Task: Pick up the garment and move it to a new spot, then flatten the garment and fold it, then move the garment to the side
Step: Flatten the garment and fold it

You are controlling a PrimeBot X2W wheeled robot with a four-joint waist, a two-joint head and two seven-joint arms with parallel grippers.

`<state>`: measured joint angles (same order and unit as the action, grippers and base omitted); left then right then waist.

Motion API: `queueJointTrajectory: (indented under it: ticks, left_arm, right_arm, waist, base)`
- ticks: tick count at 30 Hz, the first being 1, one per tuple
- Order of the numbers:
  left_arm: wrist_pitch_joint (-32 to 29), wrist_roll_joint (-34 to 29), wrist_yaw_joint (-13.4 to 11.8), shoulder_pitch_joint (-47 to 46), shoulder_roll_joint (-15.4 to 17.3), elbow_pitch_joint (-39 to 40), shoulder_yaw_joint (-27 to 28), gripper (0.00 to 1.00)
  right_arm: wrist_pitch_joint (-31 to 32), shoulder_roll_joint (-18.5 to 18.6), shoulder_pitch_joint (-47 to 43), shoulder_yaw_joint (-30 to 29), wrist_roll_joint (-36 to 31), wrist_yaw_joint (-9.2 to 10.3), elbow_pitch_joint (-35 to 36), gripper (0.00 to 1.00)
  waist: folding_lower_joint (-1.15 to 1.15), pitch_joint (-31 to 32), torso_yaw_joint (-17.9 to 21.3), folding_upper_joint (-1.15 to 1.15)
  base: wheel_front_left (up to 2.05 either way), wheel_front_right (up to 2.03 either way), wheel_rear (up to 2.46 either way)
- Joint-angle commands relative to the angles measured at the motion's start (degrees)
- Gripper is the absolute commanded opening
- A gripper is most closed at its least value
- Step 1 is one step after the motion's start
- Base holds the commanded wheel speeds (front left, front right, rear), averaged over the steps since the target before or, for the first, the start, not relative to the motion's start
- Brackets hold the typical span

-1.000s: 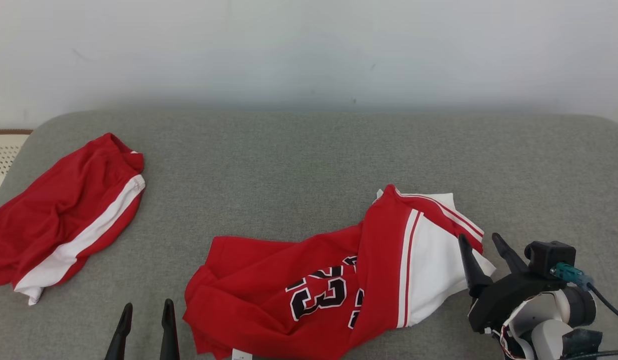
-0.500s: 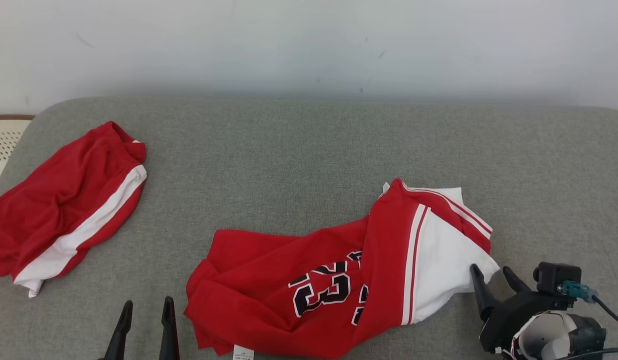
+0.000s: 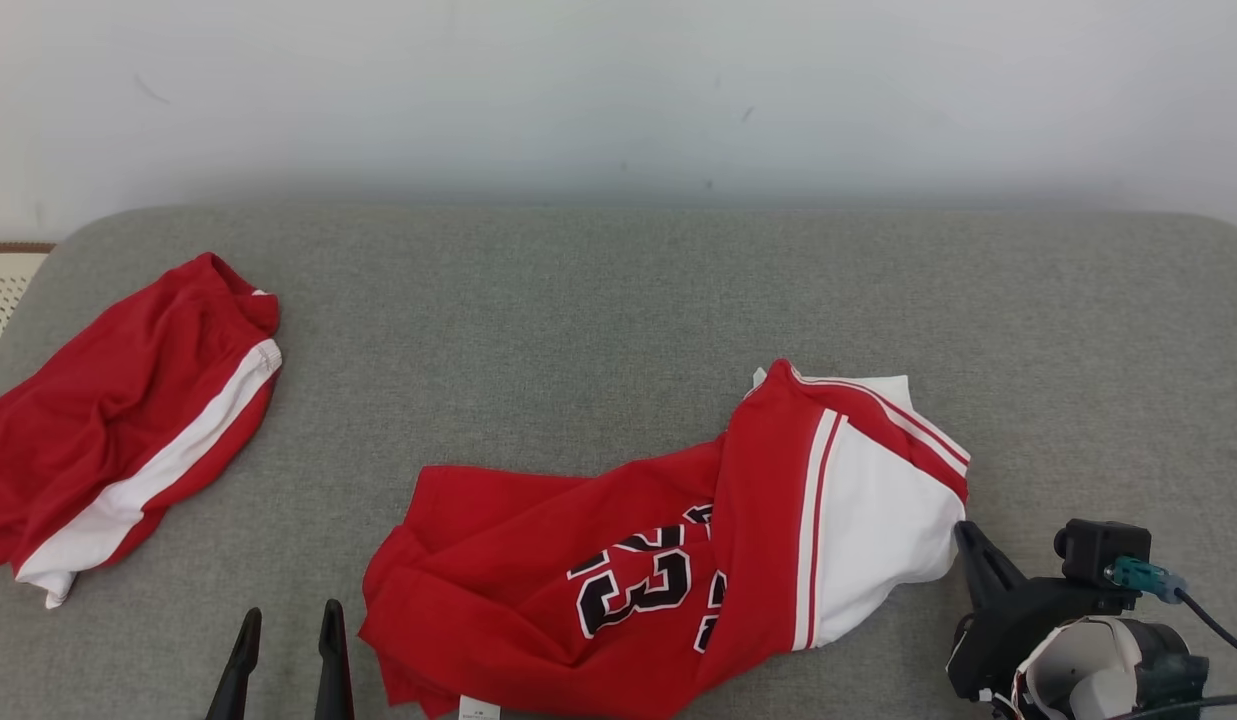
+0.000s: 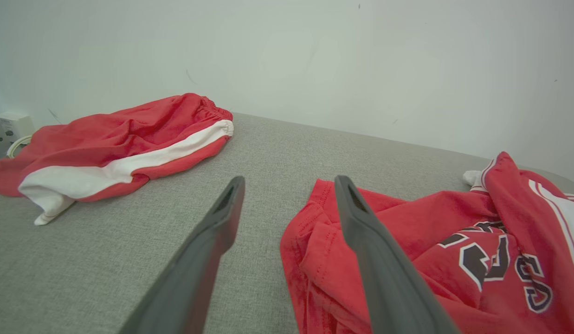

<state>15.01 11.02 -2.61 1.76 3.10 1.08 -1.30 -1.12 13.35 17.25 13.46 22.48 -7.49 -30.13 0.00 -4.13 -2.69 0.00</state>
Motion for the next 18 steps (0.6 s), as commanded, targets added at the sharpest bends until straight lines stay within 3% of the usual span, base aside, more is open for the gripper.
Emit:
queueJointTrajectory:
  ticks: [1, 8, 18]
  left_arm:
    - [0.2, -0.4, 0.2, 0.5, 0.0, -0.2, 0.2, 1.00]
    - [0.2, 0.2, 0.0, 2.0, -0.1, -0.7, 0.4, 1.00]
    - [0.2, 0.8, -0.3, 2.5, -0.2, -0.5, 0.5, 1.00]
  right_arm:
    - [-0.5, 0.6, -0.9, 0.7, 0.6, 0.00, 0.8, 0.00]
    - [2.1, 1.2, -7.0, 1.6, 7.3, 0.00, 10.9, 0.00]
    - [14.4, 3.1, -21.5, -2.8, 13.1, 0.00, 32.2, 0.00]
  waist:
    - [0.00, 0.5, 0.5, 0.00]
    - [0.00, 2.4, 2.3, 0.00]
    - [0.00, 2.3, 5.1, 0.00]
  base:
    - [0.00, 0.00, 0.00]
    - [0.00, 0.00, 0.00]
    - [0.00, 0.00, 0.00]
